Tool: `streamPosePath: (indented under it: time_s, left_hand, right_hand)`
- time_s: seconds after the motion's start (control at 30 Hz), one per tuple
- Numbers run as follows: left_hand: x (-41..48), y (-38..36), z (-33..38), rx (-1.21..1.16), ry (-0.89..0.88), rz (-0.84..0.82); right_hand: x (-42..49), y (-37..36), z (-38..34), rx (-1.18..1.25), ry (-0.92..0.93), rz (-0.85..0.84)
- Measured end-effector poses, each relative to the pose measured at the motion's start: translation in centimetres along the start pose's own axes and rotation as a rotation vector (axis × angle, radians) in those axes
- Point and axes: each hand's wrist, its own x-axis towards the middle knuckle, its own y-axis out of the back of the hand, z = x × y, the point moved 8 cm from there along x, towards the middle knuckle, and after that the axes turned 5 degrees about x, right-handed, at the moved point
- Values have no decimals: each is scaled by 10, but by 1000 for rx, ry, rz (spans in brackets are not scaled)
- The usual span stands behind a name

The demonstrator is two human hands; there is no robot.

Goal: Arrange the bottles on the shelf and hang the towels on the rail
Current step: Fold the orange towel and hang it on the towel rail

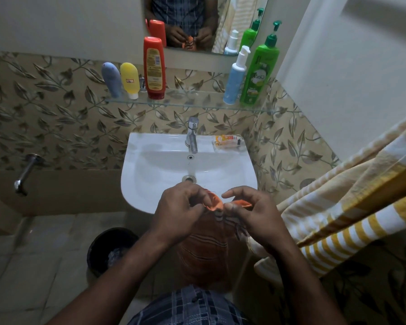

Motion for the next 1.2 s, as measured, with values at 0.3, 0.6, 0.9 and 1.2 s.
streamPosePath:
  time_s: [0.3, 0.6, 0.9, 1.2]
  left_hand:
    - [-5, -2, -8, 35, 58, 14]
    - [-4, -10, -8, -138, 101, -158]
    - [-7, -21, -11, -344, 214, -273]
    - [-11, -23, -14, -227, 102, -142]
  right_hand:
    - [4, -13, 15, -93, -86, -43]
    - [2, -14, 23, 142, -111, -18]
    - [1, -9, 24, 104, -91, 43]
    - [-1, -12, 28, 109, -120, 69]
